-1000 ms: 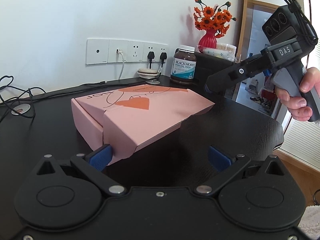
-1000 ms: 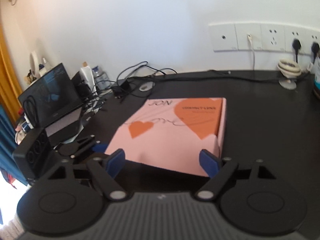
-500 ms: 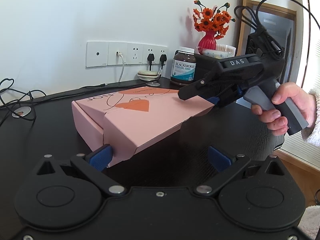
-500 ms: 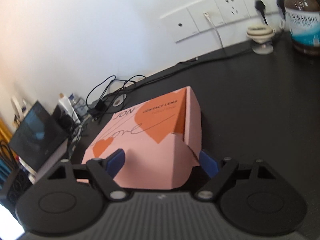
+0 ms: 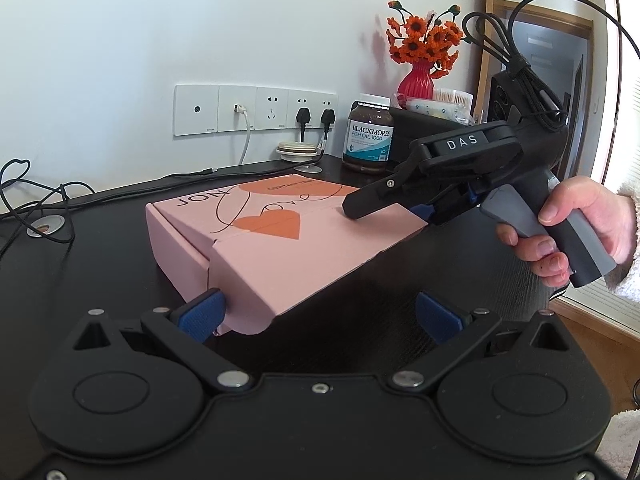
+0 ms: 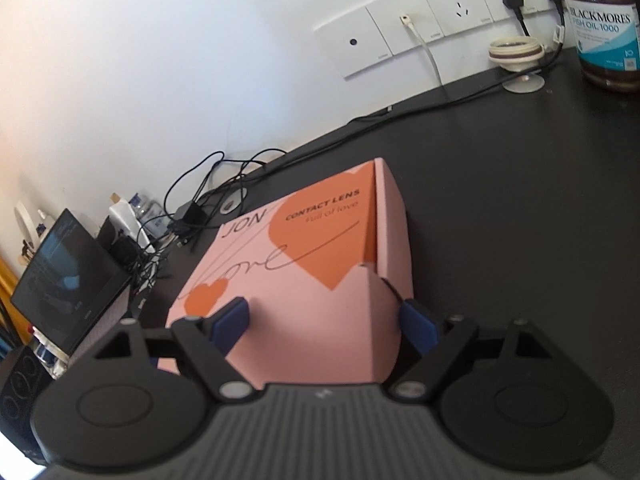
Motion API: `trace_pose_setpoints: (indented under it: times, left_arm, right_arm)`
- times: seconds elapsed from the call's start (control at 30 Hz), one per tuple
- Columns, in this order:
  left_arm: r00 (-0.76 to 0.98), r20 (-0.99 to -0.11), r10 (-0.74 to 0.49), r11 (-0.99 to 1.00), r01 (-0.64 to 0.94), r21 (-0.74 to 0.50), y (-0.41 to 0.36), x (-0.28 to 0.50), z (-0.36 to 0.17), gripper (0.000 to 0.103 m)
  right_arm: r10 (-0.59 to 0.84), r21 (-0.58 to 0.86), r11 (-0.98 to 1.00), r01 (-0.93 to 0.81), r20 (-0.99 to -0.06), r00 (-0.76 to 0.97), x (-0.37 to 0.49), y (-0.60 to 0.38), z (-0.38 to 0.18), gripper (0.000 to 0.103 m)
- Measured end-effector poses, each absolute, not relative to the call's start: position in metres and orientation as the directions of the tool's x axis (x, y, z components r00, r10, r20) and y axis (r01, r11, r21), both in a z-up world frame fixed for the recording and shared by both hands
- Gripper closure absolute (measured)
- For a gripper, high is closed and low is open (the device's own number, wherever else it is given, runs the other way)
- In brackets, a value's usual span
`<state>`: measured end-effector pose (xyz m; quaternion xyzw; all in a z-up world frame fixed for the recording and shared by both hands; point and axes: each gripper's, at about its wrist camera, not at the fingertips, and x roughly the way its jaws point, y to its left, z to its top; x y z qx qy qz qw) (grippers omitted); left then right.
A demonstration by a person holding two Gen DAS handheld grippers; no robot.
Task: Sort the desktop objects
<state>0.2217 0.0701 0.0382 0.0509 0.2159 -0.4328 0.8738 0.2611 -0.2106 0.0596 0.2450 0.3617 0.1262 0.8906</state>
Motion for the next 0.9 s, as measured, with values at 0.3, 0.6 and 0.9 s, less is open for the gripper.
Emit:
trace_pose_setpoints:
  times: [0.3, 0.6, 0.9]
  left_arm:
    - [0.522, -0.336, -0.784, 0.584, 0.804, -0.113, 0.082, 0.214, 0.045, 0.000]
    - [0.507, -0.303, -0.807, 0.587, 0.744, -0.320, 0.103, 0.241, 0.047, 0.000]
    - [0.681, -0.313, -0.662, 0.746, 0.560, -0.361, 0.102, 0.265, 0.071, 0.000]
  right_arm:
    - [0.378, 0.411, 0.900, -0.143, -0.577, 0.724, 0.250, -0.211, 0.073, 0.020]
    - [0.409, 0.367, 0.901, -0.232, -0.535, 0.739, 0.246, -0.222, 0.070, 0.020]
    - [0.387, 0.386, 0.900, -0.204, -0.490, 0.781, 0.251, -0.236, 0.071, 0.020]
